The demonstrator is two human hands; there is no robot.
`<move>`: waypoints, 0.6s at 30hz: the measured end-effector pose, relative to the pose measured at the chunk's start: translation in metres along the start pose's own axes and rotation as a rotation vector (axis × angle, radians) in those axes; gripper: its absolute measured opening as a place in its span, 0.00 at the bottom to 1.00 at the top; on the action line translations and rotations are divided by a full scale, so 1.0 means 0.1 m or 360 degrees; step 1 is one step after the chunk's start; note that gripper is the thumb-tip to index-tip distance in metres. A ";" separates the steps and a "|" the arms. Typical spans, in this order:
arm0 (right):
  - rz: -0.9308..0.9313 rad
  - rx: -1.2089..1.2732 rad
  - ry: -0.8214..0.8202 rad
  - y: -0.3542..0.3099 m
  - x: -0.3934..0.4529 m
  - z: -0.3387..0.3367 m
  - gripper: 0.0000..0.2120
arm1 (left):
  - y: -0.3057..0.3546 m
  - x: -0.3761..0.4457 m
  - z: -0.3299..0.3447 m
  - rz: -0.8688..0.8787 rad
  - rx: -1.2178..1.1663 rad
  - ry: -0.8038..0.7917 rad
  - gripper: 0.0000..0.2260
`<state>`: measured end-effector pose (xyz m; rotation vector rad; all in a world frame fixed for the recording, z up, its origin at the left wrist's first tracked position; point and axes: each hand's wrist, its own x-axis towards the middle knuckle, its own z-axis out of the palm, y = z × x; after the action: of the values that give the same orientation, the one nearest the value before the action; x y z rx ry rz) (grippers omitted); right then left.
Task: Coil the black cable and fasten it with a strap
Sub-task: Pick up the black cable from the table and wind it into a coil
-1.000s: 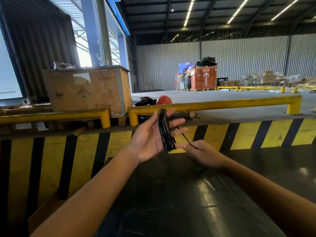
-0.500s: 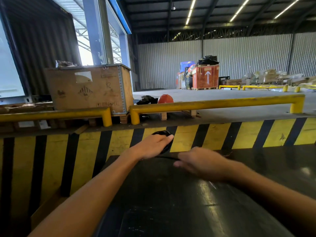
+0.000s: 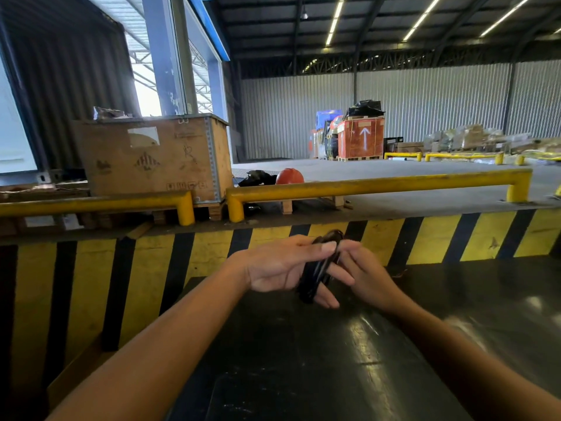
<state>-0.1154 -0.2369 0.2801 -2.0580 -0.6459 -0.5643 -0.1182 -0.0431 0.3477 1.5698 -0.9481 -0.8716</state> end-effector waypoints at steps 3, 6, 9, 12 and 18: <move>0.0107 0.0182 0.0125 -0.04 -0.13 0.16 0.10 | 0.02 -0.06 -0.08 0.0149 -0.0132 0.0219 0.20; 0.0289 0.0439 0.0119 -0.13 -0.18 0.25 0.11 | -0.02 -0.07 -0.12 0.0288 -0.0221 0.0453 0.17; 0.0493 0.0866 0.0026 -0.23 -0.22 0.36 0.13 | -0.08 -0.03 -0.11 0.0431 -0.0424 0.0571 0.12; 0.0582 0.1155 0.0030 -0.31 -0.23 0.44 0.16 | -0.13 0.04 -0.08 0.0483 -0.0687 0.0578 0.11; 0.0498 0.1151 0.0133 -0.41 -0.22 0.39 0.17 | -0.17 0.09 0.01 0.0519 -0.0771 0.0794 0.17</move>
<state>-0.1520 -0.1896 0.2725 -1.4018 -0.3850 -0.1858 -0.1125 -0.0493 0.3302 1.0945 -0.5535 -0.4039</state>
